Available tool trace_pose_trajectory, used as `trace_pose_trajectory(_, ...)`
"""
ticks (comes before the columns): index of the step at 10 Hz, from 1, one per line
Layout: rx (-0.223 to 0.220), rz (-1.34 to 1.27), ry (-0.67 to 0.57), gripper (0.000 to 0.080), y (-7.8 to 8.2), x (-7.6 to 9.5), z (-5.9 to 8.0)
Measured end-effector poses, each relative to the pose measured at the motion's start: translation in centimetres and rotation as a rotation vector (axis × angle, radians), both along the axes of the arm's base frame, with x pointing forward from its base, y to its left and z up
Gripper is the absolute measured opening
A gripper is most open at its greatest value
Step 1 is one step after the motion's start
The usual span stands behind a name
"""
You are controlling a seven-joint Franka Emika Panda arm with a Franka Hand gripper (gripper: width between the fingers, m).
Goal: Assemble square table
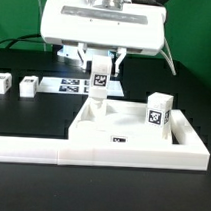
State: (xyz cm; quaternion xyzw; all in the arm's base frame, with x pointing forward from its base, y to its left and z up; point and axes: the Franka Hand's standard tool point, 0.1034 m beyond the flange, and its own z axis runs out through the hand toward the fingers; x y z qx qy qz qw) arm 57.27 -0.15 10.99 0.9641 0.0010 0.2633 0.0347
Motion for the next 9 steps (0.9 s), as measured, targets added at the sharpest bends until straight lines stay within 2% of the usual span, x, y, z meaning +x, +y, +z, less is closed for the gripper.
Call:
trace_pose_trajectory(2, 0.001, -0.012, -0.006, 0.0290, -0.8, 1.5, 0.3)
trace_pose_trajectory(7, -0.003, -0.007, 0.001, 0.0290, -0.8, 1.3, 0.0)
trace_pose_trajectory(9, -0.009, -0.009, 0.011, 0.0290, -2.2, 1.9, -0.2)
